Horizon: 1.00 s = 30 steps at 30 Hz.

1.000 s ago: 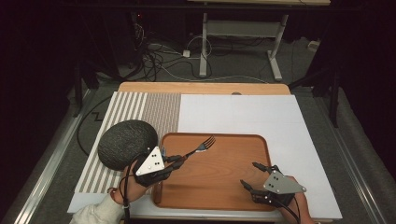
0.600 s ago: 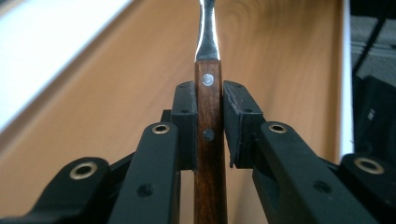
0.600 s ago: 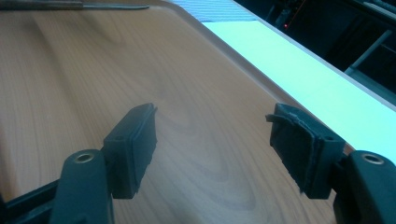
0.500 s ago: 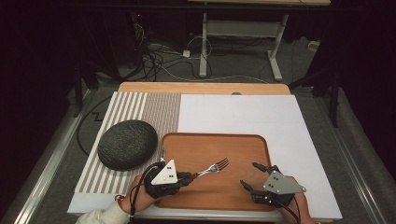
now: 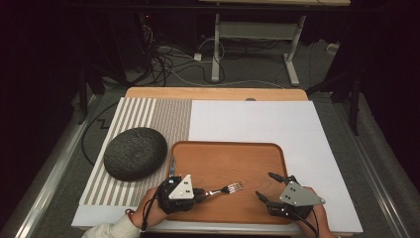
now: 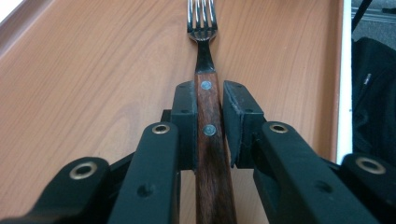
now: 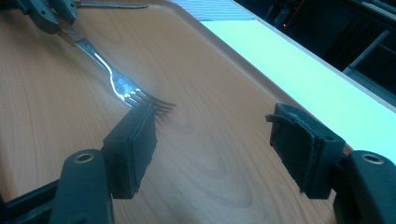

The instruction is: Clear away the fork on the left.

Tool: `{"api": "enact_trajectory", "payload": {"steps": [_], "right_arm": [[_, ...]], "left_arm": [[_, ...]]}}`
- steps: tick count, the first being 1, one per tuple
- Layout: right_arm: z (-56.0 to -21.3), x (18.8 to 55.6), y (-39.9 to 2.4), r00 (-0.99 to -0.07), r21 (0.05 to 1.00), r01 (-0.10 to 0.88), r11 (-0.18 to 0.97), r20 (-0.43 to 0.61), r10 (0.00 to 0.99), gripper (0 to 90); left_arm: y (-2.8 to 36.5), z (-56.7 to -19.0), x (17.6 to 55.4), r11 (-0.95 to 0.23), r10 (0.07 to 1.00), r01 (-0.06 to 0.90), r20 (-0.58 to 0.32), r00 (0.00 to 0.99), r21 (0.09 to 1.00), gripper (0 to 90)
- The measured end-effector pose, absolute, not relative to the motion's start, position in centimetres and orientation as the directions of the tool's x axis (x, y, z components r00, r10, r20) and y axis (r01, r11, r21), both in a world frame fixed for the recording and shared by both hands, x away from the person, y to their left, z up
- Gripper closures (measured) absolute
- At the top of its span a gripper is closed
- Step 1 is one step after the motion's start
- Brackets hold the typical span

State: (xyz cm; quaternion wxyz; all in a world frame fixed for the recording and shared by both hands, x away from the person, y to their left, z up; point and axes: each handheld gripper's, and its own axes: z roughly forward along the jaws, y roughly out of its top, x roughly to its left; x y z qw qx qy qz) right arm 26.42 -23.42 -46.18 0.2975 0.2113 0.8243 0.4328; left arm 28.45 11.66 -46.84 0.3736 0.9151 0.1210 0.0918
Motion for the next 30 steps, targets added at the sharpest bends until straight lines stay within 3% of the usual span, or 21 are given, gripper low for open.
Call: {"api": "enact_trajectory", "payload": {"steps": [15, 23, 30], "right_arm": [[-46.2, 26.4, -23.4, -0.734, 0.838, 0.088, 0.538, -0.311, 0.605, 32.1], [-46.2, 26.4, -23.4, -0.734, 0.838, 0.090, 0.539, -0.310, 0.605, 32.0], [-46.3, 26.5, -23.3, -0.734, 0.835, 0.094, 0.541, -0.309, 0.605, 32.0]], "left_arm": [[11.3, -46.8, 28.2, -0.679, 0.260, 0.125, 0.077, 0.963, 0.724, 73.5], [8.8, -46.7, 28.3, -0.719, 0.139, -0.006, 0.152, 0.978, 0.695, 86.9], [6.4, -46.8, 28.8, -0.758, 0.051, -0.095, 0.204, 0.978, 0.646, 87.0]]}}
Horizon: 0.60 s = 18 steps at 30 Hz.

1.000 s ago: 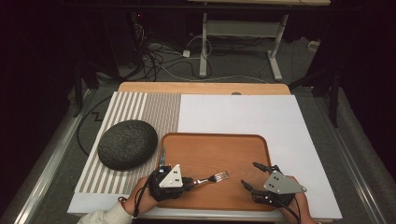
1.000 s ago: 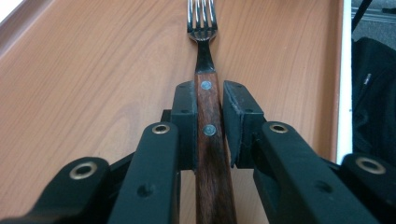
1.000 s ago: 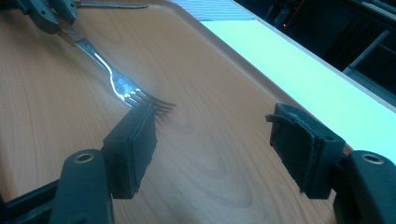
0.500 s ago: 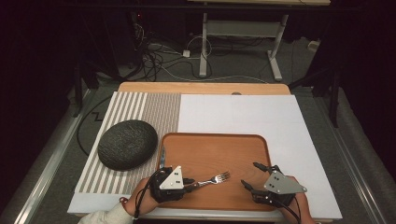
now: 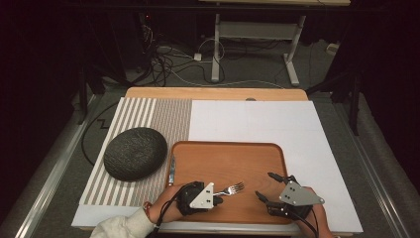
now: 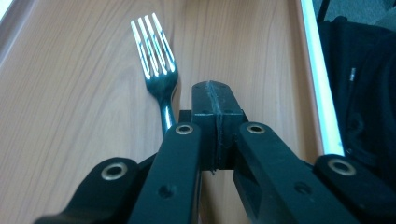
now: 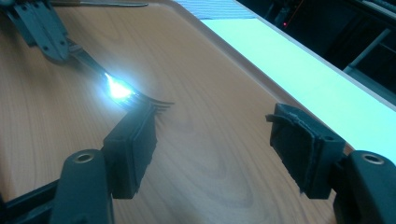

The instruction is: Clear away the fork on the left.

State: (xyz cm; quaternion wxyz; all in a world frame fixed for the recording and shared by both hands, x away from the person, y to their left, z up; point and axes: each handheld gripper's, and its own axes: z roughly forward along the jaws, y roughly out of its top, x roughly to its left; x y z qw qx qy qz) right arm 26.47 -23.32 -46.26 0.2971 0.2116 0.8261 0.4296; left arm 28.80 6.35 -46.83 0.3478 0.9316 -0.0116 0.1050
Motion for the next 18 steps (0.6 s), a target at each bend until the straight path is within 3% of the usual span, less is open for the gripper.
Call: {"api": "enact_trajectory", "payload": {"steps": [18], "right_arm": [[-46.4, 26.4, -23.4, -0.736, 0.833, 0.098, 0.545, -0.308, 0.603, 32.0]], "left_arm": [[5.3, -47.4, 30.8, -0.795, 0.037, -0.094, 0.202, 0.979, 0.599, 86.7]]}}
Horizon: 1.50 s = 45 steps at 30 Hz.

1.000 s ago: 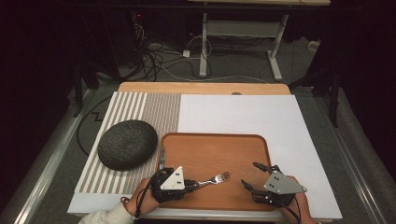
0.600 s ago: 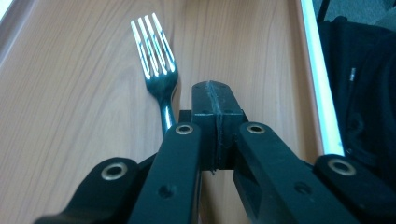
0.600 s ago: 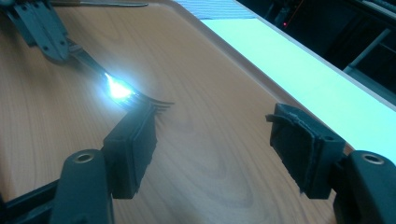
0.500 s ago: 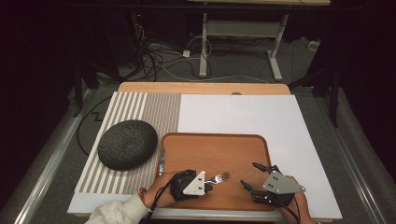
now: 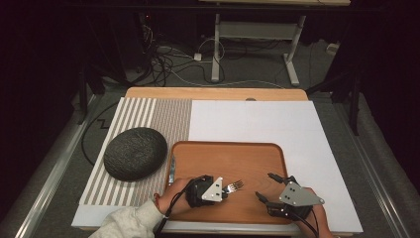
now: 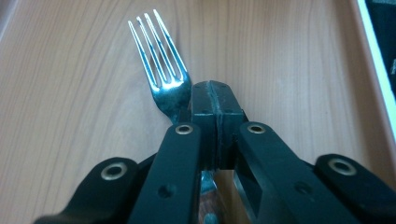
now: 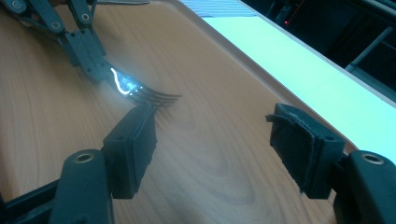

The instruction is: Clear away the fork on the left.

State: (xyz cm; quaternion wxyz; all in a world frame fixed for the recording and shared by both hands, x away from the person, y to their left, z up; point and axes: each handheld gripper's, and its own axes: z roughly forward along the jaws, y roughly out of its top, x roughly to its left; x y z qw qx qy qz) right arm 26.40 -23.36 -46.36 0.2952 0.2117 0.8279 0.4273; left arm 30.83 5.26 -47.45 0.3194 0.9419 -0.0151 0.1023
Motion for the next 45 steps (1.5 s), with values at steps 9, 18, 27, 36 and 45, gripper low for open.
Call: {"api": "enact_trajectory", "payload": {"steps": [9, 18, 27, 36, 45], "right_arm": [[-46.4, 26.4, -23.4, -0.736, 0.832, 0.100, 0.546, -0.308, 0.603, 32.0], [-46.4, 26.4, -23.4, -0.735, 0.832, 0.101, 0.546, -0.307, 0.604, 32.0], [-46.4, 26.3, -23.4, -0.735, 0.832, 0.100, 0.546, -0.308, 0.604, 32.0], [-46.4, 26.3, -23.4, -0.736, 0.830, 0.101, 0.548, -0.308, 0.602, 32.0], [-46.4, 26.3, -23.4, -0.735, 0.832, 0.097, 0.547, -0.311, 0.603, 32.0]], "left_arm": [[6.6, -47.4, 30.9, -0.801, 0.063, -0.072, 0.203, 0.977, 0.594, 86.6], [7.7, -47.4, 31.2, -0.806, 0.092, -0.051, 0.209, 0.974, 0.590, 86.6], [9.1, -47.4, 31.6, -0.811, 0.141, -0.013, 0.216, 0.966, 0.586, 85.7], [10.3, -47.4, 32.3, -0.812, 0.186, 0.024, 0.220, 0.957, 0.584, 85.7], [11.8, -47.5, 33.6, -0.801, 0.258, 0.082, 0.218, 0.941, 0.592, 85.5]]}}
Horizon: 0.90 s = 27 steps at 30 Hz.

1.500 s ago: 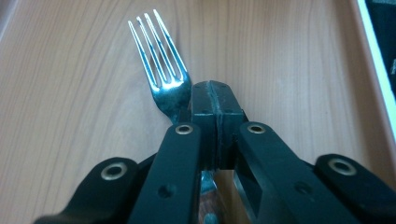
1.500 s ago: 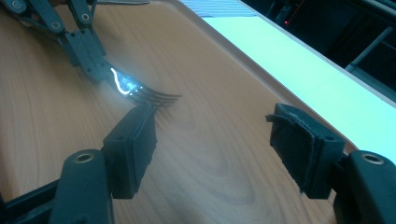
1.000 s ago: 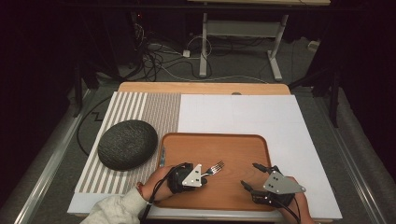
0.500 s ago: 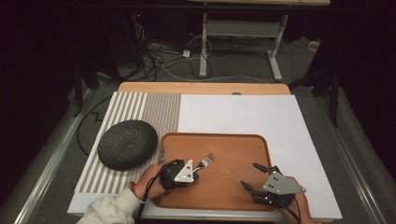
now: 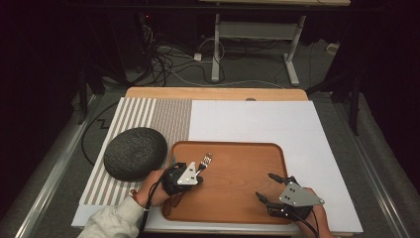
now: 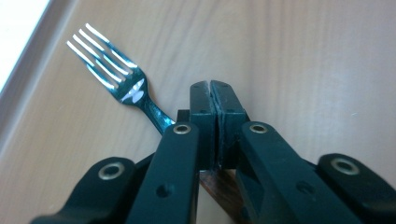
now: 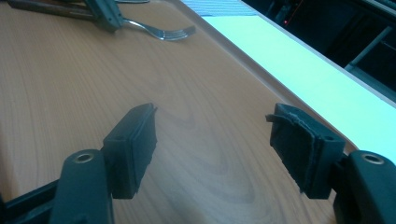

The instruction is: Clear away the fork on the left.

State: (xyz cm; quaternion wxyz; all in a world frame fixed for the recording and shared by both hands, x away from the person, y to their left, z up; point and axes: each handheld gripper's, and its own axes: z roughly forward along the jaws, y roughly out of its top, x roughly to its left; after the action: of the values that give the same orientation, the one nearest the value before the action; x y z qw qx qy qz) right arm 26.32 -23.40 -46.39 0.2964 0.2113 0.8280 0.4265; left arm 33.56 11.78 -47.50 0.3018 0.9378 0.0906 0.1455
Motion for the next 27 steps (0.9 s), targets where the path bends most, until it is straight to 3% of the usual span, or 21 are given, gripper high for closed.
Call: {"api": "enact_trajectory", "payload": {"steps": [27], "right_arm": [[-46.4, 26.3, -23.3, -0.736, 0.830, 0.097, 0.550, -0.312, 0.600, 32.0]], "left_arm": [[15.5, -47.5, 34.4, -0.793, 0.352, 0.174, 0.206, 0.913, 0.584, 83.7]]}}
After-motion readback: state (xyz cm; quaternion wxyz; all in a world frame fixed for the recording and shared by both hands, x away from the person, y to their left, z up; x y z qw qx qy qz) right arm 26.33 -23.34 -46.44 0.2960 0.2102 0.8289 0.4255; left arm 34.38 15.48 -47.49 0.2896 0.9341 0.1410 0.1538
